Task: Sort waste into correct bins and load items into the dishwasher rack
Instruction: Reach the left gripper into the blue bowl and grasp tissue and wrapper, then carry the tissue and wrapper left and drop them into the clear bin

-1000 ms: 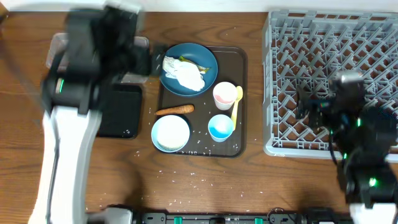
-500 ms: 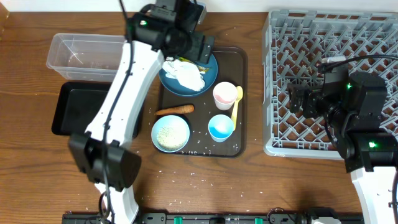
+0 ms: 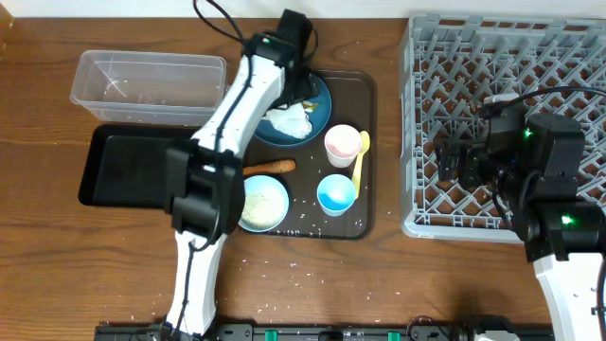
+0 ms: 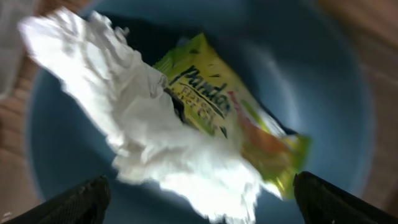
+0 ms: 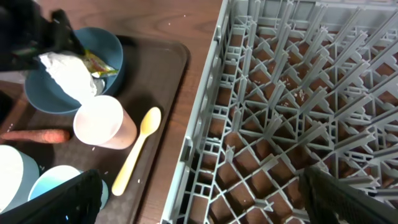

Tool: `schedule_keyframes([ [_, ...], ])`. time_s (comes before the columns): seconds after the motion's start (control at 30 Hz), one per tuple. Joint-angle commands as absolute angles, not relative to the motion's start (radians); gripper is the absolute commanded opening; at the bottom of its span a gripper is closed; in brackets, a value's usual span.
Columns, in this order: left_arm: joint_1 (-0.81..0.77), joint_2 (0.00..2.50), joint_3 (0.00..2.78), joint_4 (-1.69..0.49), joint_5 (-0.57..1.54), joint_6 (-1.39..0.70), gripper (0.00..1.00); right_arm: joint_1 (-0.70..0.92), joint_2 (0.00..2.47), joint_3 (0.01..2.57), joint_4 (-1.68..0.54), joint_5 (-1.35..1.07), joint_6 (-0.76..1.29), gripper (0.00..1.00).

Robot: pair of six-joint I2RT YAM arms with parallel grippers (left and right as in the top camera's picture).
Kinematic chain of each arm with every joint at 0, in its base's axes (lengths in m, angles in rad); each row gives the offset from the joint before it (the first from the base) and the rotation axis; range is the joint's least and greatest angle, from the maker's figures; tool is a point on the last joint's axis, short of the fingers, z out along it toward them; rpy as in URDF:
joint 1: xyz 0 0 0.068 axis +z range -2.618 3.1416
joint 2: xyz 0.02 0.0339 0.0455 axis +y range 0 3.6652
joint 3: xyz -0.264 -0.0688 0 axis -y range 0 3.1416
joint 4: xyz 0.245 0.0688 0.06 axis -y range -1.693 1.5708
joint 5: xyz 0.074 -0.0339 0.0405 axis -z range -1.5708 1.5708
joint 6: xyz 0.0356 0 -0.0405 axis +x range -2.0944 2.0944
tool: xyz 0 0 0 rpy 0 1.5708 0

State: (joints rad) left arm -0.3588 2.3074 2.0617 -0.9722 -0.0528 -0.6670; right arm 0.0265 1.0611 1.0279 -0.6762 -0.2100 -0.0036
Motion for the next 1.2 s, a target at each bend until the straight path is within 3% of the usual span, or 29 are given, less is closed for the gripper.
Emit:
schedule_keyframes([
  [0.0,-0.366,2.336,2.076,-0.957,-0.088,-0.720,0.96,0.027,1.080,1.044,-0.684,-0.222,0.014,0.99],
  [0.33,-0.365,2.435,2.070,-0.864,-0.091,-0.724,0.94,0.027,1.123,1.044,-0.698,-0.222,0.014,0.99],
  [0.5,-0.365,2.471,2.067,-0.850,-0.091,-0.724,0.85,0.027,1.126,1.044,-0.699,-0.222,0.014,0.99],
  [0.67,-0.365,2.480,2.065,-0.850,-0.091,-0.724,0.57,0.027,1.126,1.044,-0.699,-0.222,0.014,0.99],
  [0.73,-0.365,2.478,2.066,-0.851,-0.090,-0.723,0.36,0.027,1.126,1.044,-0.699,-0.222,0.014,0.99],
  [0.9,-0.365,2.461,2.067,-0.858,-0.056,-0.723,0.13,0.027,1.126,1.044,-0.699,-0.222,0.014,0.99],
  [1.17,-0.329,2.273,2.067,-0.889,-0.057,-0.647,0.06,0.027,1.126,1.044,-0.699,-0.222,0.014,0.99],
])
